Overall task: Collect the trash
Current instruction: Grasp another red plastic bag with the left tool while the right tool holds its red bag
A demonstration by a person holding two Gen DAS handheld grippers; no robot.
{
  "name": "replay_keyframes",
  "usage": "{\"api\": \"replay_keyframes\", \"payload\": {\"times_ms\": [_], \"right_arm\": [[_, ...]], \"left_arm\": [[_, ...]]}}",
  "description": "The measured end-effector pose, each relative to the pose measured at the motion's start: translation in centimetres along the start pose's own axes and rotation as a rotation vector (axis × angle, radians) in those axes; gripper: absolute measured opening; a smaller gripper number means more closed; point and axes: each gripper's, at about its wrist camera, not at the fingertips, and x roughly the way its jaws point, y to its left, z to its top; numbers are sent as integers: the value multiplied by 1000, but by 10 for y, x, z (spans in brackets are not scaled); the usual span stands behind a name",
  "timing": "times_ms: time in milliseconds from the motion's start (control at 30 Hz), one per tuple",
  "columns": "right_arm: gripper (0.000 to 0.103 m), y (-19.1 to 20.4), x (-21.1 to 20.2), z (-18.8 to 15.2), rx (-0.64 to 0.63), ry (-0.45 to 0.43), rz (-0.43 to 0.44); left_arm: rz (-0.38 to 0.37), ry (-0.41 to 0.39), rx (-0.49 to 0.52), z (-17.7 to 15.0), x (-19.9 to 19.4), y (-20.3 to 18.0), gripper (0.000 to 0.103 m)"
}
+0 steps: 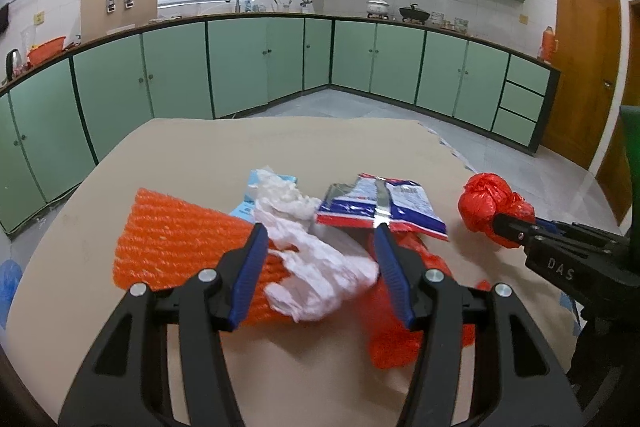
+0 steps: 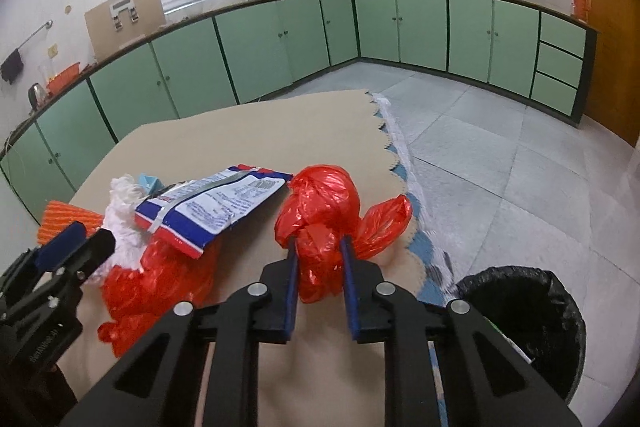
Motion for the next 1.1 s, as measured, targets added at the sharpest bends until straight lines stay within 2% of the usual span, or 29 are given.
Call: {"api": "replay_keyframes", "payload": {"times_ms": [167,433,733,900,1033,1100], "right_arm": [[19,-6,-16,1,3,-21,-3],[19,-11,-31,-4,13,-40,-19],[19,-18,-43,-13,32,-49,-14],[19,-23,-48,-16,37,-54,-11],[19,-27,-54,-17,39,-61,-21],[19,-28,-58,-17,39,-65,-28]], "left_arm": [[-34,3,14,-5,-4,-11,61],[-66,20,52,-12,-1,-34,61],[-119,20,66,-24,-18,-43,65],[-122,32,103,-30,-14,-54,66],[-129,67,92,-27,-1,-60,63],[-135,84,86,-25,4,-64,56]]}}
